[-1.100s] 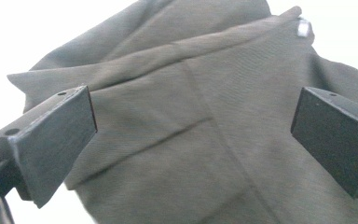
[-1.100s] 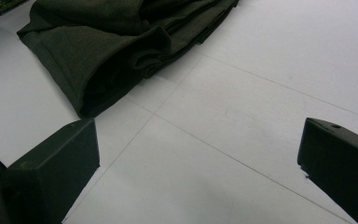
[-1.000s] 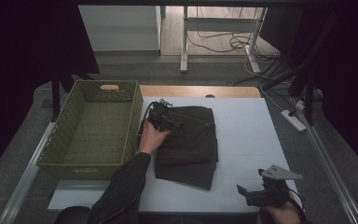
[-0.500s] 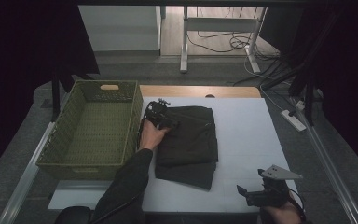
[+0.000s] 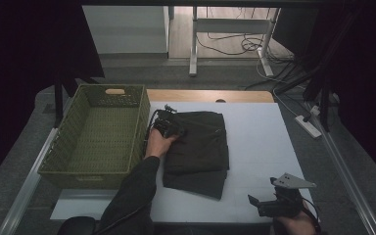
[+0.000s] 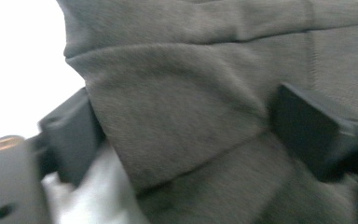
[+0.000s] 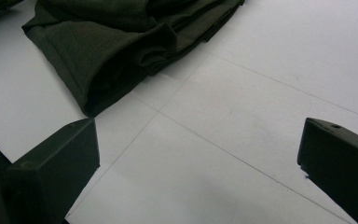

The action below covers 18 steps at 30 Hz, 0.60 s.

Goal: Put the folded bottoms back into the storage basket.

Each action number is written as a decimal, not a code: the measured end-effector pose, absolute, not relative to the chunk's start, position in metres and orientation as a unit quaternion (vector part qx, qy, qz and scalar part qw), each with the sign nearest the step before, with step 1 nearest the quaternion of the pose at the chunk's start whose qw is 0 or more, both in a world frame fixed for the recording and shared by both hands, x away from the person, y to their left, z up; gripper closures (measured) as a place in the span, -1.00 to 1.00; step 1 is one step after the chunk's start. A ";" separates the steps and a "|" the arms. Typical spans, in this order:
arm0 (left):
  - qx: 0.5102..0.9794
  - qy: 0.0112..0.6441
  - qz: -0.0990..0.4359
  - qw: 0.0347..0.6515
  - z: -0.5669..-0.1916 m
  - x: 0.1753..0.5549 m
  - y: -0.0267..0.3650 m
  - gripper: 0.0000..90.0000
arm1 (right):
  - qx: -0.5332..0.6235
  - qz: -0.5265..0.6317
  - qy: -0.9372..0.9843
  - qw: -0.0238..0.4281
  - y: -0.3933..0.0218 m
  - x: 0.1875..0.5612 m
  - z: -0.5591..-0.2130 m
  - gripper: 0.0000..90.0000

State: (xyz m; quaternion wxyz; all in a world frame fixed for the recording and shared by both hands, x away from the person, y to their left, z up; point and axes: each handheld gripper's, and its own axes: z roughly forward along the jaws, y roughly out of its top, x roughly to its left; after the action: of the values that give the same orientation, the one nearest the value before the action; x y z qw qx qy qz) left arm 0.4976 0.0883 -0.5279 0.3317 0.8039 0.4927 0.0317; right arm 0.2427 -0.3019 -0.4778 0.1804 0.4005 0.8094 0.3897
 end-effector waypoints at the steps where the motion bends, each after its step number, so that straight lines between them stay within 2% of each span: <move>1: 0.804 0.493 0.029 0.332 -0.527 0.497 0.088 -0.53 | 0.400 0.387 0.811 0.181 -0.302 0.243 -0.478 -1.00; 8: 0.805 0.488 -0.002 0.337 -0.523 0.495 0.086 0.10 | 0.397 0.382 0.815 0.179 -0.300 0.244 -0.478 -1.00; 11: 0.816 0.473 0.013 0.332 -0.520 0.492 0.083 0.37 | 0.393 0.380 0.818 0.178 -0.299 0.243 -0.478 -1.00; 18: 0.842 0.440 0.068 0.305 -0.514 0.485 0.073 0.46 | 0.379 0.381 0.825 0.175 -0.297 0.243 -0.477 -1.00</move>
State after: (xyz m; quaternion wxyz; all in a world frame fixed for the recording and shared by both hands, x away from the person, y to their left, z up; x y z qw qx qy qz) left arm 0.4847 0.0725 -0.5144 0.3051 0.8420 0.4396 0.0680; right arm 0.2433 -0.2966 -0.4774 0.1745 0.3791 0.8251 0.3808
